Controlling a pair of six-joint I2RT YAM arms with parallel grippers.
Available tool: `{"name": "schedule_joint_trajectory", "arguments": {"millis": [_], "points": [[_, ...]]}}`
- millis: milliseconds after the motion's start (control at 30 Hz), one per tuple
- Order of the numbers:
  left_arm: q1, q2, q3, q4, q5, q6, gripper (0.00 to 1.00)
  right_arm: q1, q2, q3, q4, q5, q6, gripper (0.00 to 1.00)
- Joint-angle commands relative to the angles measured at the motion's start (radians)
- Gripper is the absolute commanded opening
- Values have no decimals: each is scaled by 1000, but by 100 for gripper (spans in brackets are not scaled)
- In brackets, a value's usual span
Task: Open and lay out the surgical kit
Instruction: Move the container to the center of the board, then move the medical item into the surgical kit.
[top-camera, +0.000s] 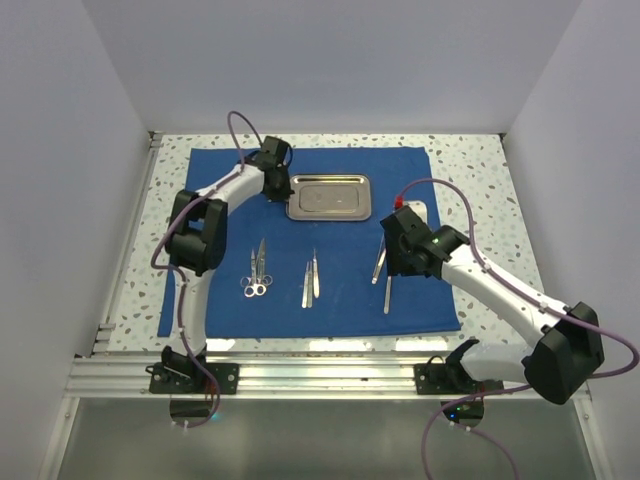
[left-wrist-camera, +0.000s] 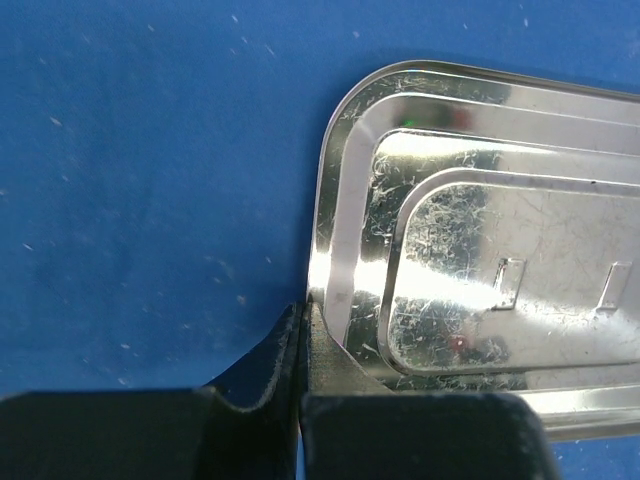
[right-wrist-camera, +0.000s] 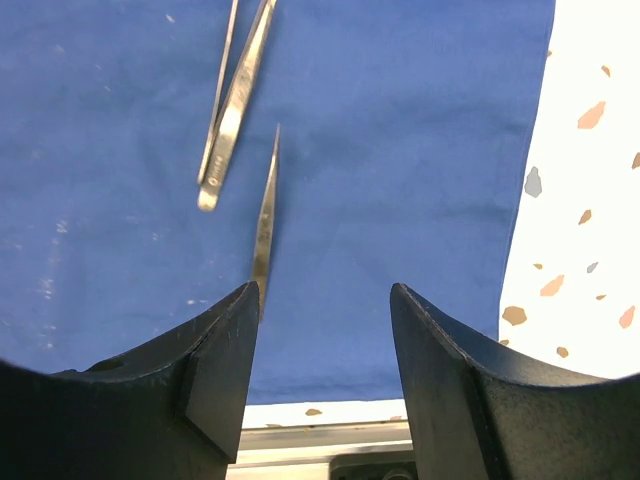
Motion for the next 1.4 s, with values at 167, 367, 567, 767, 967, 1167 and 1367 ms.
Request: {"name": "schedule_joint_trajectory", "arguments": {"millis": [167, 367, 567, 767, 967, 1167, 1367], "points": [[111, 46, 110, -51, -69, 87, 0, -3, 41, 0, 20, -23, 21, 56], [123, 37, 138, -62, -79, 118, 79, -2, 127, -23, 89, -68, 24, 41], [125, -41, 118, -78, -73, 121, 87, -2, 242, -20, 159, -97, 22, 38], [128, -133, 95, -95, -73, 138, 96, -2, 342, -41, 231, -112, 22, 36], [136, -207, 56, -114, -73, 151, 96, -2, 392, -40, 255, -105, 33, 18], [142, -244, 11, -115, -79, 167, 96, -3, 411, 17, 238, -79, 25, 0], [142, -261, -35, -109, -60, 161, 95, -2, 444, 138, 193, -7, -2, 0]]}}
